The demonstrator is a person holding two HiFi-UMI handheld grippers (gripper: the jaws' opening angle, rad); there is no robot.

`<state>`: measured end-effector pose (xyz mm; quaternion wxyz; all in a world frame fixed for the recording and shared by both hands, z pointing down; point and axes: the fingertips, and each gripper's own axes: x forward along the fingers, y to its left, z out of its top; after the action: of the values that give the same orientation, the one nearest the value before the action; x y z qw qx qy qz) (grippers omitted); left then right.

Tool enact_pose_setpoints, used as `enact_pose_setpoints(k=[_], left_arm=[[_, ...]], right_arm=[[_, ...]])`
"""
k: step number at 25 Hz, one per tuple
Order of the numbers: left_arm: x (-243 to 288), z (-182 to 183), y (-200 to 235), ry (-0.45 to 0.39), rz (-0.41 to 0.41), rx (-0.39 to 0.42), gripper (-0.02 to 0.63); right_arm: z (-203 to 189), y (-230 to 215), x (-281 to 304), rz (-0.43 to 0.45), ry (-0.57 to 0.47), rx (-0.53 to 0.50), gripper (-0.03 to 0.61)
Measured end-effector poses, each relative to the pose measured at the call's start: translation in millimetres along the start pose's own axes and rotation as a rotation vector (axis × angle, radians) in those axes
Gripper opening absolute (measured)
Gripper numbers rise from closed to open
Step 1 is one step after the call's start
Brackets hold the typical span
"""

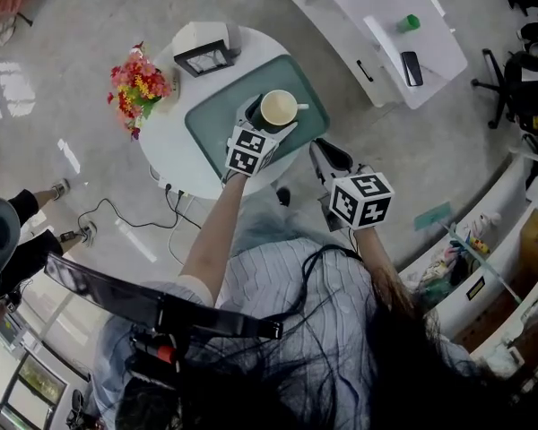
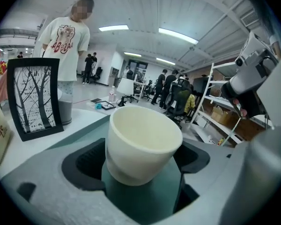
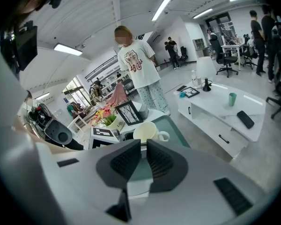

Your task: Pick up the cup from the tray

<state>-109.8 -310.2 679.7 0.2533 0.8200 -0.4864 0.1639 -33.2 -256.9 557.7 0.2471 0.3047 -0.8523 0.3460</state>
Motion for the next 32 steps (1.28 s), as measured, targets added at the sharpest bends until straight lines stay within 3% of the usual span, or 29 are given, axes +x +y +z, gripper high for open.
enact_pose_setpoints(k=[17,23,32], left_arm=[[17,1,-2,-0.012,-0.067,0.107,0.436],[15,-3,-2,-0.007,-0.041,0.109,0.434],[-13,15,5,-0.080,0.063,0.044,0.434]], right_arm=[[-4,-11,3,-0.078,0.019,0.021,0.054],[0,-14,5,-0.095,0.014,0.026,0.055],[8,-17,5,-0.062,0.022,-0.010,0.054]])
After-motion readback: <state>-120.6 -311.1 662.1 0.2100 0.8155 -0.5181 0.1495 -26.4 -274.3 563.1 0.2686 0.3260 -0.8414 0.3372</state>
